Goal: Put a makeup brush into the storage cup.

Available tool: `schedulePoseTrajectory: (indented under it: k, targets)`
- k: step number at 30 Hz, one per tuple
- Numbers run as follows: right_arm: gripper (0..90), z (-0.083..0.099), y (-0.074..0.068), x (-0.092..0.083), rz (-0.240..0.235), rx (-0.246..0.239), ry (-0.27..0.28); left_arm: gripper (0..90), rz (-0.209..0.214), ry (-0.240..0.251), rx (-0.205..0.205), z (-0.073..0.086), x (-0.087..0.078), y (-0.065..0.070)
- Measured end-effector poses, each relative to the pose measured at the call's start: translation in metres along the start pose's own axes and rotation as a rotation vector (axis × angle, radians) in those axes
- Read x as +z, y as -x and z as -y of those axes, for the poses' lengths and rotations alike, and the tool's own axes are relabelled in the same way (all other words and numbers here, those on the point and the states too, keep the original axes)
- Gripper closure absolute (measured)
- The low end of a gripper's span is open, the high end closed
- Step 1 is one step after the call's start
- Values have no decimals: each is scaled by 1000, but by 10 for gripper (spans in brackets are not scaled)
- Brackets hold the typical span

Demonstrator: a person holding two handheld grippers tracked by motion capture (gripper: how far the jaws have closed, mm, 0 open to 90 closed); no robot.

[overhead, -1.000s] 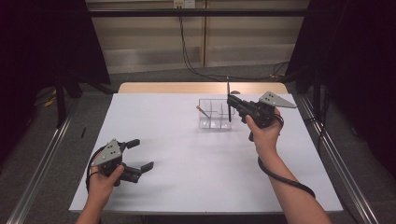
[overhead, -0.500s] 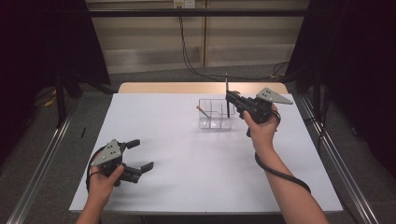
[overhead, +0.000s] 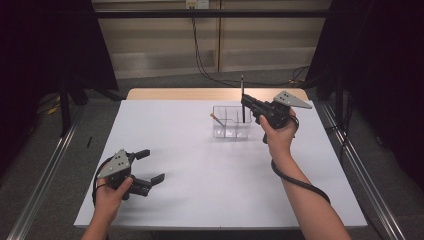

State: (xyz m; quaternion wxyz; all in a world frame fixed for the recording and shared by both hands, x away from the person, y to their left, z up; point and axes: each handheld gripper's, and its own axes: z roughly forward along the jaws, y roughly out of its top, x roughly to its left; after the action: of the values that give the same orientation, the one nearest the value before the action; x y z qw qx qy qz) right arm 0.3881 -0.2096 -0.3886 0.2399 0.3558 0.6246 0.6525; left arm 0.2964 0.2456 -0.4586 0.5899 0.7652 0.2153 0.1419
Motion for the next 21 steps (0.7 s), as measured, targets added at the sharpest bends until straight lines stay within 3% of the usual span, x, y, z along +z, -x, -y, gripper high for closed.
schedulePoseTrajectory:
  k: [21]
  targets:
    - [853, -8, 2, 17, 12, -22, 12, 2, 0, 1, -6, 1, 0, 0]
